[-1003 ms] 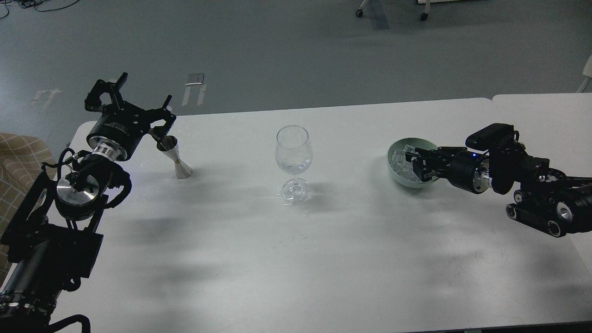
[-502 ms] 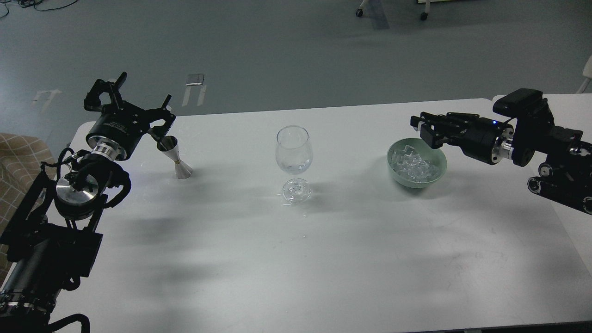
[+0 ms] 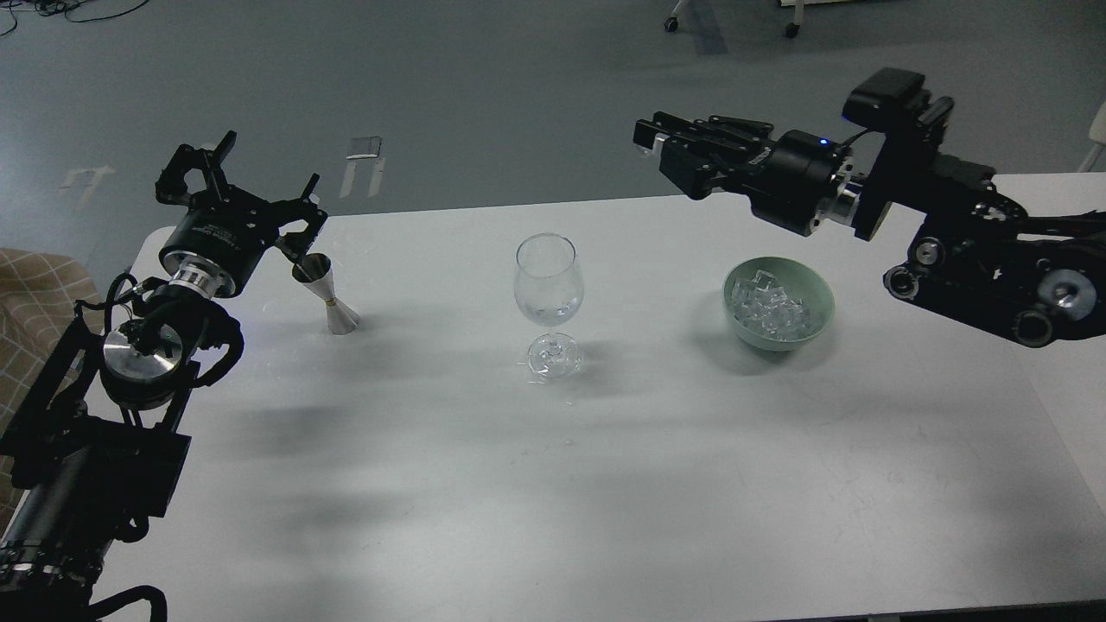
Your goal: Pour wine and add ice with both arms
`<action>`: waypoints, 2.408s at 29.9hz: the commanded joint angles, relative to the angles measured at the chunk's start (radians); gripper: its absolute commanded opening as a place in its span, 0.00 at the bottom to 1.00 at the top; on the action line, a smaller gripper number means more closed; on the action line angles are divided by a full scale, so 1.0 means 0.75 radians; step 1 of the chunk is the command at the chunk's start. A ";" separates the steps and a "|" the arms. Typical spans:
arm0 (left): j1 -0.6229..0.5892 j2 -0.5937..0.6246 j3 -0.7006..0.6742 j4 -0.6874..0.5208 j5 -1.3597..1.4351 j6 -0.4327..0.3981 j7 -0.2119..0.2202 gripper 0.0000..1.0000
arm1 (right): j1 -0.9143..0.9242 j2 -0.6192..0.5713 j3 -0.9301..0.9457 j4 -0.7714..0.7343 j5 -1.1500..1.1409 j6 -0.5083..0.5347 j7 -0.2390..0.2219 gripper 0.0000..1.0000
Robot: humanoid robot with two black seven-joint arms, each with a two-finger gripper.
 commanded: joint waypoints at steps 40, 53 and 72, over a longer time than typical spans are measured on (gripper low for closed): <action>0.003 0.030 -0.036 0.008 -0.004 0.000 -0.008 0.96 | -0.007 0.188 -0.109 -0.091 -0.048 0.010 -0.002 0.26; 0.001 0.032 -0.036 0.008 -0.004 0.000 -0.008 0.95 | -0.007 0.178 -0.107 -0.087 -0.046 0.008 -0.002 0.33; 0.003 0.032 -0.044 0.008 -0.002 0.000 -0.006 0.96 | -0.183 0.219 0.506 -0.097 -0.024 -0.007 -0.004 1.00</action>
